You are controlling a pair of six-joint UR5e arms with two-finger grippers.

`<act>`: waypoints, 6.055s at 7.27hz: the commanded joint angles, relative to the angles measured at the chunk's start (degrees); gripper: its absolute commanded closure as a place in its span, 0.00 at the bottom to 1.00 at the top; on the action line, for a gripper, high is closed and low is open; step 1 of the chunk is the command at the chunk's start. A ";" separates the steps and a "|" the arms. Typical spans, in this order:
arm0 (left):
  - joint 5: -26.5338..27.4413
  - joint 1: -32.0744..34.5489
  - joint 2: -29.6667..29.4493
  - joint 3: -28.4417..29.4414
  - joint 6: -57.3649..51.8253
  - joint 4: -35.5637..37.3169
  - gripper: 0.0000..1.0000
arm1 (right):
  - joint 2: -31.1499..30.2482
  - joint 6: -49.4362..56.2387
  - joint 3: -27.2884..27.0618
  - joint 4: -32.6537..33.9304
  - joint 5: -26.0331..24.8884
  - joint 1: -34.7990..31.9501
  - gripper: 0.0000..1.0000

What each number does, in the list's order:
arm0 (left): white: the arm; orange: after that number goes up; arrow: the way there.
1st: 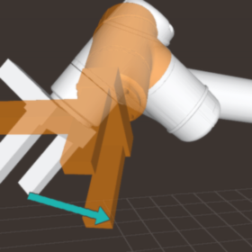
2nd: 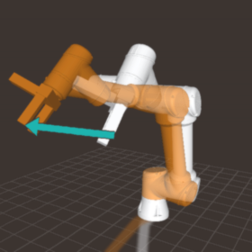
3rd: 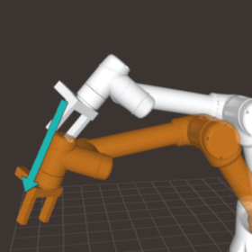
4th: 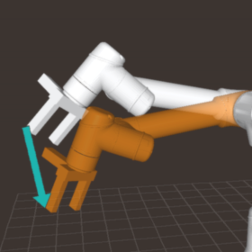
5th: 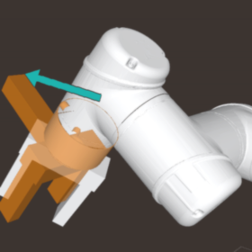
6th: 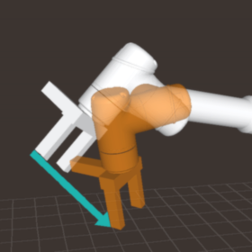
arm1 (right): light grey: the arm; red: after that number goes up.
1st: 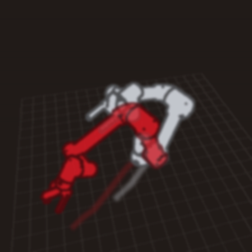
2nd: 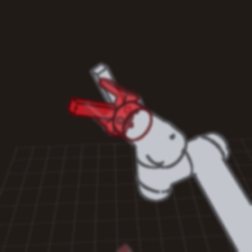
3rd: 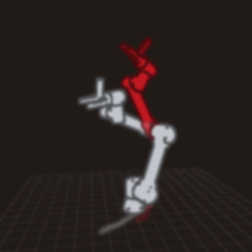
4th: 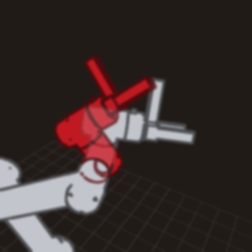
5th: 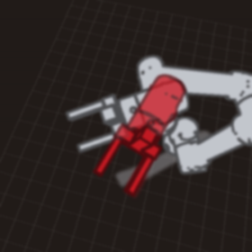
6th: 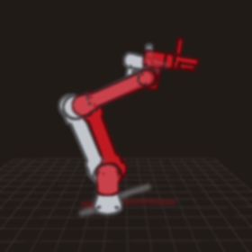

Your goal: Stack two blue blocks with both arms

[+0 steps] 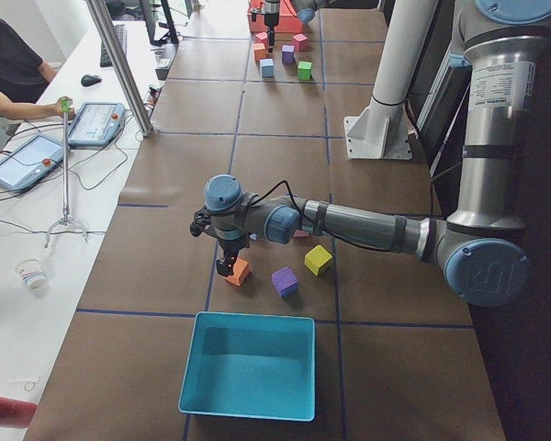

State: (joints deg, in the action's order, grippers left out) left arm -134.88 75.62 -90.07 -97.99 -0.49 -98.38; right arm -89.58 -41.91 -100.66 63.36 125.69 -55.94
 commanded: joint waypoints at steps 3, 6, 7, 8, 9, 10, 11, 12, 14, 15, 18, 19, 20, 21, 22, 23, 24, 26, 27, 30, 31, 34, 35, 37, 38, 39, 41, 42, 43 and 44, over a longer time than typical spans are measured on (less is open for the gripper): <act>0.06 -0.04 -0.02 -0.53 0.05 -0.06 0.00 | 5.28 -2.48 5.10 -0.26 -5.79 5.31 0.00; -0.03 -0.04 0.16 -1.58 0.14 0.03 0.00 | 5.56 -2.48 5.83 -0.26 -8.52 6.02 0.01; -0.03 -0.04 0.25 -1.85 0.14 0.03 0.00 | 5.56 -2.56 6.61 -0.34 -8.70 6.72 0.02; -0.03 -0.04 0.25 -1.76 0.14 0.03 0.00 | 5.56 -2.65 6.71 -0.34 -8.70 6.98 0.12; -0.03 -0.04 0.25 -1.76 0.14 0.03 0.00 | 5.39 -2.91 6.44 -0.26 -8.62 6.90 0.57; -0.03 -0.04 0.25 -1.76 0.14 0.03 0.00 | 5.47 -2.83 6.36 -0.26 -8.01 6.99 0.92; -0.12 -0.04 0.25 -1.94 0.92 0.03 0.00 | 6.34 -4.22 4.35 0.00 -8.00 7.34 1.00; -0.03 -0.12 0.16 -2.20 1.62 0.03 0.00 | 12.01 -14.33 1.64 2.97 -7.48 9.78 1.00; -0.12 -0.21 0.16 -2.64 1.63 0.03 0.00 | 29.82 -27.83 2.31 18.38 -12.44 18.81 1.00; -0.12 -0.21 0.16 -2.99 1.63 0.03 0.00 | 35.21 -34.40 5.36 19.51 -14.05 21.90 1.00; -0.12 -0.21 0.25 -3.00 1.63 0.03 0.00 | 50.01 -42.19 22.84 19.34 -19.84 27.98 0.99; -0.12 -0.30 0.25 -2.99 1.63 0.03 0.00 | 51.34 -42.55 24.53 19.43 -20.39 28.25 0.98; -0.12 -0.30 0.25 -2.99 1.63 0.03 0.00 | 51.26 -42.38 24.63 19.43 -20.39 28.69 0.96; -0.12 -0.30 0.25 -2.99 1.63 0.03 0.00 | 51.18 -42.46 24.64 19.52 -20.39 28.78 0.68; -0.12 -0.30 0.25 -2.99 1.63 0.03 0.00 | 51.26 -42.20 24.46 19.69 -20.74 29.05 0.01; -0.12 -0.39 0.25 -2.99 1.63 0.03 0.00 | 51.18 -41.77 24.02 19.69 -21.00 29.05 0.00; -0.03 -1.87 -0.28 -2.99 4.33 0.03 0.00 | 51.00 -41.59 21.76 19.78 -21.01 28.96 0.00; 4.76 -13.86 -5.53 -2.64 8.93 -0.49 0.00 | 44.55 -41.50 9.07 20.57 -20.39 26.16 0.00; 10.55 -18.53 -8.25 -2.73 8.84 -0.32 0.00 | 36.49 -39.50 -0.75 20.31 -19.87 24.15 0.00; 11.66 -23.41 -9.07 -0.62 9.01 -1.81 0.00 | 30.70 -32.01 -4.28 19.69 -20.04 22.46 0.00; 11.57 -23.68 -8.81 0.51 9.19 -1.90 0.00 | 30.70 -32.09 -4.28 19.69 -20.04 22.54 0.00; 11.48 -25.26 -9.24 2.54 10.60 -1.90 0.00 | 30.17 -32.09 -3.76 19.61 -20.22 22.89 0.00; 11.48 -25.35 -9.42 2.80 10.51 -1.99 0.00 | 30.17 -32.18 -3.75 19.52 -20.22 23.16 0.00; 11.48 -25.26 -12.40 5.95 10.60 -1.99 0.02 | 30.08 -32.27 -3.75 19.52 -20.30 23.51 0.00; 11.48 -25.26 -12.67 6.06 10.51 -1.99 0.06 | 30.08 -32.27 -3.14 19.52 -20.39 23.60 0.00; 11.48 -25.26 -12.59 6.23 10.33 -1.99 0.25 | 30.17 -32.27 -2.96 19.43 -20.39 23.69 0.00; 11.31 -25.35 -12.85 4.84 10.77 -1.73 0.66 | 30.17 -32.27 -2.96 19.43 -20.39 23.69 0.00; 11.13 -25.26 -13.72 1.35 16.60 -1.12 0.68 | 30.08 -32.18 -3.14 19.43 -20.22 23.43 0.00; 11.22 -25.43 -17.56 -0.60 27.45 -1.03 0.68 | 28.25 -32.01 -4.70 19.43 -20.04 22.64 0.00; 11.22 -27.96 -22.12 -0.71 35.22 0.11 0.67 | 24.23 -31.14 -7.50 19.43 -19.87 21.33 0.00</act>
State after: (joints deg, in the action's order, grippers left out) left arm -123.67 49.60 -107.36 -97.50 24.54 -99.24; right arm -61.53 -73.81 -105.39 82.79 105.60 -33.28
